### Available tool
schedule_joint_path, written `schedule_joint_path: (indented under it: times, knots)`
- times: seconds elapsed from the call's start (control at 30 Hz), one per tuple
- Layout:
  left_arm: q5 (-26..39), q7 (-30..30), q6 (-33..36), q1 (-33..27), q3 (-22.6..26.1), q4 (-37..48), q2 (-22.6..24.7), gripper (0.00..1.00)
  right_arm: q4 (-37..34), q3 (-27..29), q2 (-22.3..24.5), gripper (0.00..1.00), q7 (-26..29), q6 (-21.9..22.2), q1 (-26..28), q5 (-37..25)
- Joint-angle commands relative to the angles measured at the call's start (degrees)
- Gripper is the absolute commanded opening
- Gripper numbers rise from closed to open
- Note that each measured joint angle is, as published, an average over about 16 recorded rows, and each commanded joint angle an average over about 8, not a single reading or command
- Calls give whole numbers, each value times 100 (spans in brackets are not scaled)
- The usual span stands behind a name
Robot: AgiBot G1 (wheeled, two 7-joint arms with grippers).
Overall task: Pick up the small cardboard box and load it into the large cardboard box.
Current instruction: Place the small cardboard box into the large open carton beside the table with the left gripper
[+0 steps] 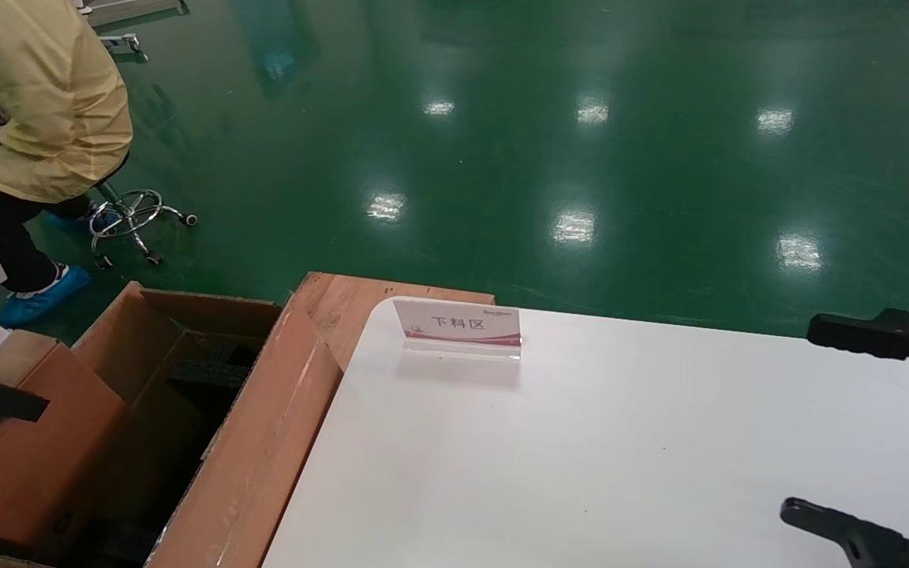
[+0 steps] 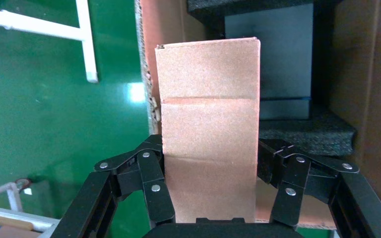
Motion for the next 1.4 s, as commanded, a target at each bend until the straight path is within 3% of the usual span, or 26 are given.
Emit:
schedule_joint_path:
  times: [0.03,0.9,1.4]
  knots:
    - [32,22,-52,25,-3,3,3,0,0,-1,0,100,0,0,0,0]
    - [146,474,-759,356,37,415,102,0,0,-9,4,100,-4,4,2,6]
    - [-163,851,-1330,751,147,875,252,0,0,-13,5,100,-7,6,3,9]
